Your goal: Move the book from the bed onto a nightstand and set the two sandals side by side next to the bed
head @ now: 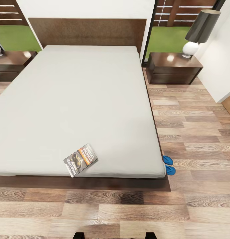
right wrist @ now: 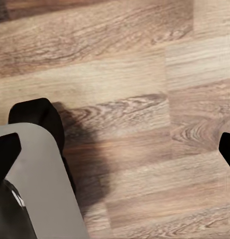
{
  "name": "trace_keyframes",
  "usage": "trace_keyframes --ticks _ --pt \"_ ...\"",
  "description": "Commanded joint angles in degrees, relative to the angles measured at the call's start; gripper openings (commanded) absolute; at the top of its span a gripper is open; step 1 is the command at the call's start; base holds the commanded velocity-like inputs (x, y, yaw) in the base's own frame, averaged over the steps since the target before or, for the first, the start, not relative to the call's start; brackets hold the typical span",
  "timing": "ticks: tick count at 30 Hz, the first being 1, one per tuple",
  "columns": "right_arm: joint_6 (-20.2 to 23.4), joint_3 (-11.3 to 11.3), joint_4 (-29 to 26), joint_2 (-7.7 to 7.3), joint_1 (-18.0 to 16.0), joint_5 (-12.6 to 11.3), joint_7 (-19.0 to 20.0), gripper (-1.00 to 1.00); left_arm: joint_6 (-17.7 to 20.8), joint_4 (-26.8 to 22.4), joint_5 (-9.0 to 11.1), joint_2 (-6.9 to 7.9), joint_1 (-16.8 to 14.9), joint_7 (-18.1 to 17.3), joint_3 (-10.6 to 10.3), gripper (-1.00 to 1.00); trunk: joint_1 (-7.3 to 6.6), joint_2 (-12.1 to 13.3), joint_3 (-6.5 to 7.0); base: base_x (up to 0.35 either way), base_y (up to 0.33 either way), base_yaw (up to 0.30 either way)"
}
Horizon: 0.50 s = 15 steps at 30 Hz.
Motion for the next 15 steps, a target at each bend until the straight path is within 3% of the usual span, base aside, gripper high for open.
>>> trace_keyframes --ticks 1,15 --pt "-0.17 -0.42 0.05 0.06 -0.3 -0.08 1.91 1.0 -0.2 -0.03 0.59 0.0 0.04 0.11 -0.5 1.0 0.0 -0.01 -0.02 0.0 0.0 0.0" --pt "0.13 -0.38 -0.06 0.47 -2.26 -0.05 17.4 1.0 -0.06 -0.03 0.6 -0.01 0.15 0.05 -0.5 1.0 0.0 -0.01 -0.02 0.0 0.0 0.0"
